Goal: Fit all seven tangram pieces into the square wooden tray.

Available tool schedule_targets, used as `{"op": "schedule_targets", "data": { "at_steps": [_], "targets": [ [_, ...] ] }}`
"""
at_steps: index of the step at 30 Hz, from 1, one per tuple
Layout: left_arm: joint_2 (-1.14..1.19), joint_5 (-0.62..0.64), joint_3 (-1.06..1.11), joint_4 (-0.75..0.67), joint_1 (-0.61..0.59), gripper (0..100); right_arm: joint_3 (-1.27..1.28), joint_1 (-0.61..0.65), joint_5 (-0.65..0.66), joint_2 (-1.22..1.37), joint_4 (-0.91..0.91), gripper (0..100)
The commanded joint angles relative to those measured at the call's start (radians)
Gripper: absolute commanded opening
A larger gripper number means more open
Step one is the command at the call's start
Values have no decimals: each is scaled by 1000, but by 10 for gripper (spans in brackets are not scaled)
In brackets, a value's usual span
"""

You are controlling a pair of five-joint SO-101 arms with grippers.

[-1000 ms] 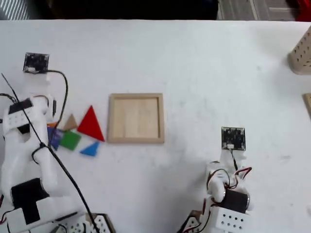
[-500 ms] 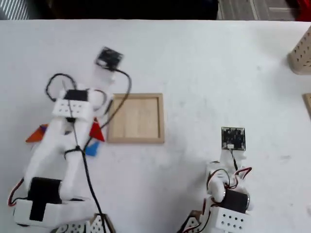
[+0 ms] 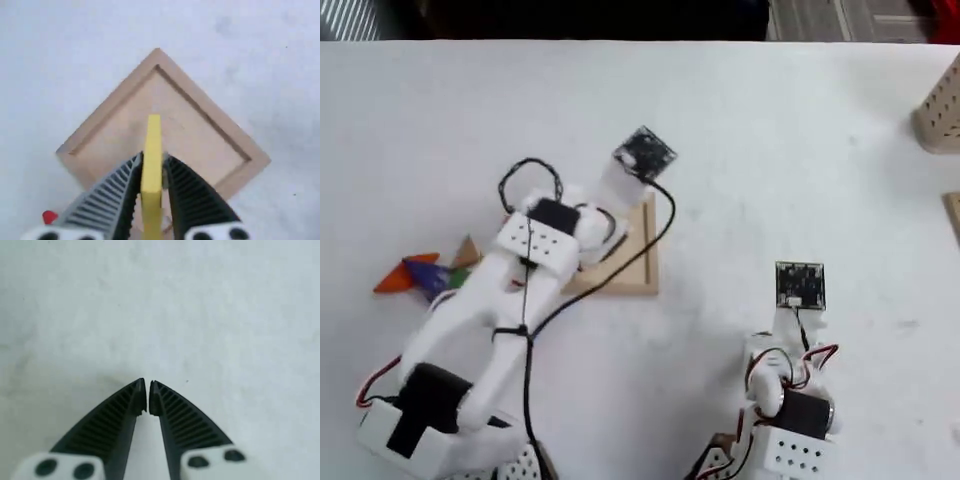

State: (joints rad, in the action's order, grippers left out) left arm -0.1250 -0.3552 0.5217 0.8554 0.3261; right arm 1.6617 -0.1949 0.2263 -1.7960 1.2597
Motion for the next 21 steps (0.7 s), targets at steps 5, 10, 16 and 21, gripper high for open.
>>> {"op": "schedule_targets", "data": {
  "at_steps": [5, 10, 16, 21],
  "targets": [
    [-47, -224, 80, -109, 96, 203, -3, 4, -2, -5, -12, 19],
    [-54, -290, 167, -175, 91, 194, -3, 4, -2, -5, -12, 19],
    [-94, -287, 175, -166, 87, 195, -3, 8, -2, -5, -12, 19],
    [-219, -160, 175, -89, 96, 195, -3, 8, -2, -5, -12, 19]
  ]
}}
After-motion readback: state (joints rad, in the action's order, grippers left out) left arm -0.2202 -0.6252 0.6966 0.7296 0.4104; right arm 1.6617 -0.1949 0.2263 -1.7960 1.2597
